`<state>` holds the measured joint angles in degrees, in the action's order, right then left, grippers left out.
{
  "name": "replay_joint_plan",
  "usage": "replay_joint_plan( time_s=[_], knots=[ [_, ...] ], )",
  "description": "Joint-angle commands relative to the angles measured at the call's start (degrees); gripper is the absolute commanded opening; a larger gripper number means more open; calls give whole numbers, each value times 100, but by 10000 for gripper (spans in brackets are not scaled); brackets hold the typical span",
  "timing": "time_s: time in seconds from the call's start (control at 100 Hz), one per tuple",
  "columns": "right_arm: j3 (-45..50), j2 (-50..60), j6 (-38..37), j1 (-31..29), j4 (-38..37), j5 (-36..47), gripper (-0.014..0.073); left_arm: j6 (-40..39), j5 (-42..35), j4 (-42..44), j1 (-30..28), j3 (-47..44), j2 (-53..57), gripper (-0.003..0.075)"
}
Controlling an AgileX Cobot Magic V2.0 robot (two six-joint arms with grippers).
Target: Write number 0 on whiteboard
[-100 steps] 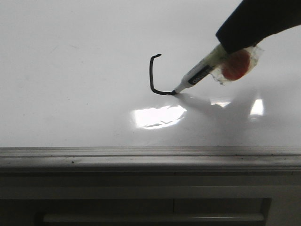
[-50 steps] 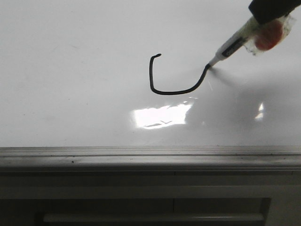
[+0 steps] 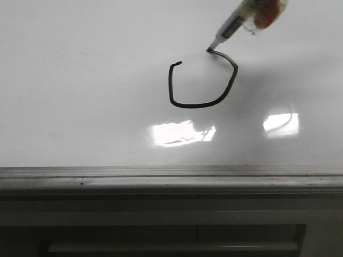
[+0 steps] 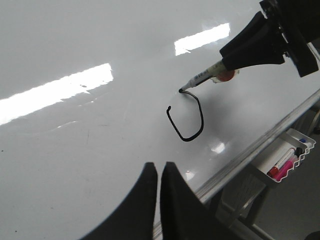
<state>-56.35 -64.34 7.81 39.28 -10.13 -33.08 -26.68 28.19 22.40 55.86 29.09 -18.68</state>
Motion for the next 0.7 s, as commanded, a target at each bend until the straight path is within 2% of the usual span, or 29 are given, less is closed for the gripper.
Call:
replay_joint_plan(
  time_s=[0.0, 0.34, 0.69],
  knots=[
    [-76, -231, 5, 109, -402, 61, -48, -57, -445, 33, 21, 146, -40, -20],
    [-99, -442, -82, 562, -390, -155, -48, -57, -586, 33, 21, 146, -40, -20],
    [-99, -422, -131, 616, -229, -595, -48, -57, -586, -36, 21, 146, -40, -20]
  ],
)
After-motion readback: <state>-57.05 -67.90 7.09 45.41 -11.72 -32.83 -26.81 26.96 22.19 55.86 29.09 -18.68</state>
